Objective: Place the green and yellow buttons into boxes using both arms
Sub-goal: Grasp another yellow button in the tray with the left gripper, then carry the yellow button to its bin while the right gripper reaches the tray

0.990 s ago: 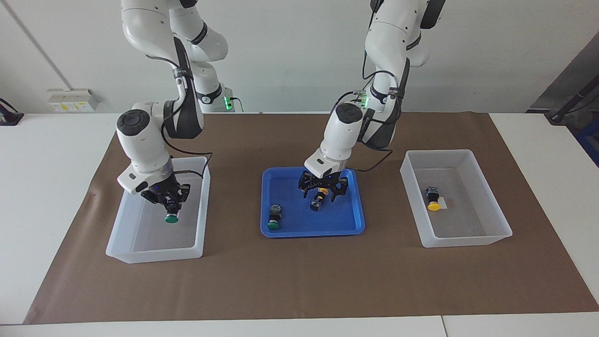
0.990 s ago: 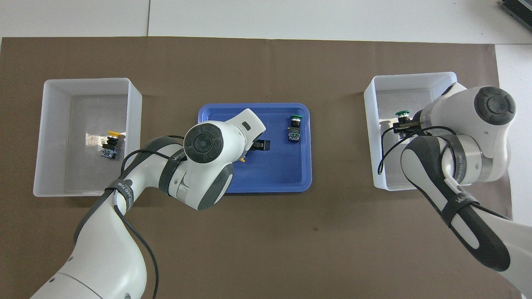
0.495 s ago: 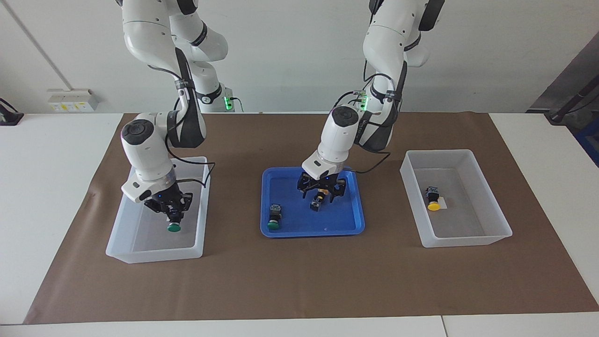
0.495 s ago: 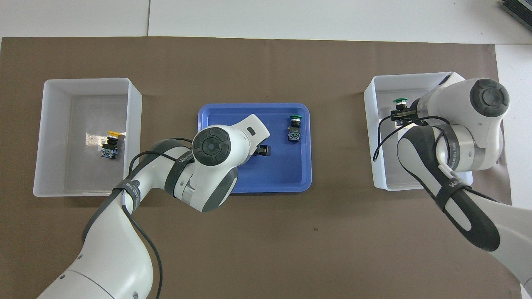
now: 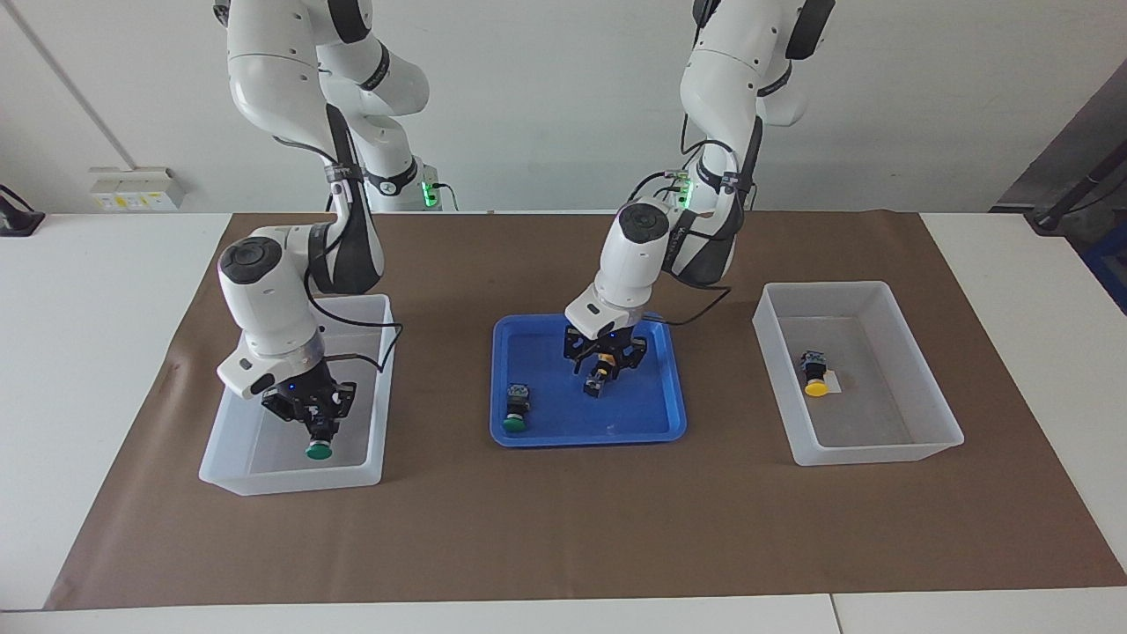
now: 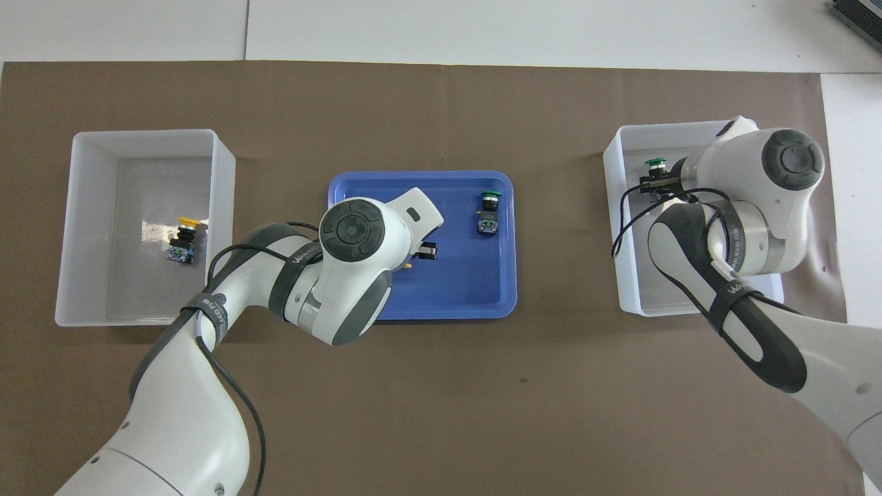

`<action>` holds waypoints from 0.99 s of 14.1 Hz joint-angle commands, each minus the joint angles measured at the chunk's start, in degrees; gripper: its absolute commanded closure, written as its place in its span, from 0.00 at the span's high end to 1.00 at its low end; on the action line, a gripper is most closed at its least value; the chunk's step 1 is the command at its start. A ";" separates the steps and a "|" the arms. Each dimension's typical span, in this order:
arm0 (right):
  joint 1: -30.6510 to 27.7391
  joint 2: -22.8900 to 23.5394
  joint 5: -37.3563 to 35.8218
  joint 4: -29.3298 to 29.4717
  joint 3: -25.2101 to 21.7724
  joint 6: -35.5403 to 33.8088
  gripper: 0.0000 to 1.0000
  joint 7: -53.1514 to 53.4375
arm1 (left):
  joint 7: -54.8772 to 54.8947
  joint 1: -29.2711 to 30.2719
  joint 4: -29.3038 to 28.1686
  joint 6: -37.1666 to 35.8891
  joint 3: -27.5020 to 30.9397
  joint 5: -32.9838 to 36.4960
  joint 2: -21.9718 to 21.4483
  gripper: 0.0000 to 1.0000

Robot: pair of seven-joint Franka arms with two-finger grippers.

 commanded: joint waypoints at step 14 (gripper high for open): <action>12.46 -9.27 0.74 4.79 0.95 -8.46 1.00 18.71 | 9.66 27.68 3.31 -23.91 1.48 -0.64 -14.12 0.00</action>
